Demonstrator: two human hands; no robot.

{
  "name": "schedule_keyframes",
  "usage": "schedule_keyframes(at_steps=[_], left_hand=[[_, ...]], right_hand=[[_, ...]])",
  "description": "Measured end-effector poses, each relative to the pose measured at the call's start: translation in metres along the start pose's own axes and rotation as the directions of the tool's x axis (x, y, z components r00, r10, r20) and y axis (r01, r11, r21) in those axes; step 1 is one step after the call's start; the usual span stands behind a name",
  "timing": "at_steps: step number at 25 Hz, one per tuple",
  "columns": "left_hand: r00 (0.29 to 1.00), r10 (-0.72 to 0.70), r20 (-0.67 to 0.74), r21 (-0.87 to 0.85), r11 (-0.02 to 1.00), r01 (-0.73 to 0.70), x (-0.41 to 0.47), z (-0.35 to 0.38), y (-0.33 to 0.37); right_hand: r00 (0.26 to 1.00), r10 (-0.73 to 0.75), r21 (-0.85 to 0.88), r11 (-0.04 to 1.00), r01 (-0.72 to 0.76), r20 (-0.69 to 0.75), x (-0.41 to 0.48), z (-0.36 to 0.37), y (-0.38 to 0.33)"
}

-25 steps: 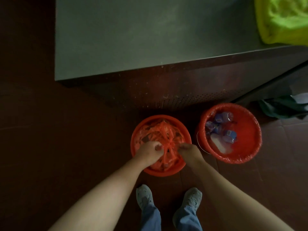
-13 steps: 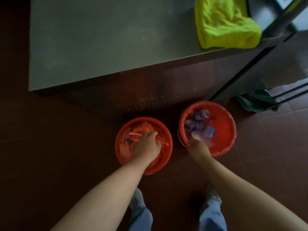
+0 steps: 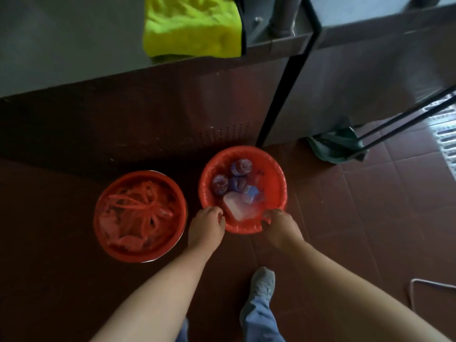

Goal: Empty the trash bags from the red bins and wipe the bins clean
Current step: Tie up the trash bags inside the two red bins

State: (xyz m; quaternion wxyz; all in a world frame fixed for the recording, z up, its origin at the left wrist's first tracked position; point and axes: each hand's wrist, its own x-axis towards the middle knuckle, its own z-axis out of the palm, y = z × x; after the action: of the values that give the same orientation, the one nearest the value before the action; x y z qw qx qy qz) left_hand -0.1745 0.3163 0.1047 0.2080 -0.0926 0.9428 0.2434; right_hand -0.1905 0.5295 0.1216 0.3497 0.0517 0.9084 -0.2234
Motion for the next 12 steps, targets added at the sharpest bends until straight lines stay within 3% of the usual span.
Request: schedule_keyframes(at_steps=[5, 9, 12], left_hand=[[0.997, 0.068, 0.043, 0.059, 0.996, -0.07, 0.025, 0.066, 0.002], [0.943, 0.214, 0.255, 0.202, 0.942, -0.268, 0.044, 0.127, -0.018], [0.905, 0.22, 0.364, 0.302, 0.891, -0.338, 0.054, 0.162, -0.032]], right_hand=[[0.998, -0.052, -0.05, 0.997, 0.053, 0.017, 0.037, 0.032, 0.044], [0.987, -0.163, -0.194, 0.968, 0.16, -0.002, 0.073, 0.083, 0.08], [0.954, -0.285, -0.358, 0.884, 0.3, 0.096, 0.094, 0.112, 0.102]])
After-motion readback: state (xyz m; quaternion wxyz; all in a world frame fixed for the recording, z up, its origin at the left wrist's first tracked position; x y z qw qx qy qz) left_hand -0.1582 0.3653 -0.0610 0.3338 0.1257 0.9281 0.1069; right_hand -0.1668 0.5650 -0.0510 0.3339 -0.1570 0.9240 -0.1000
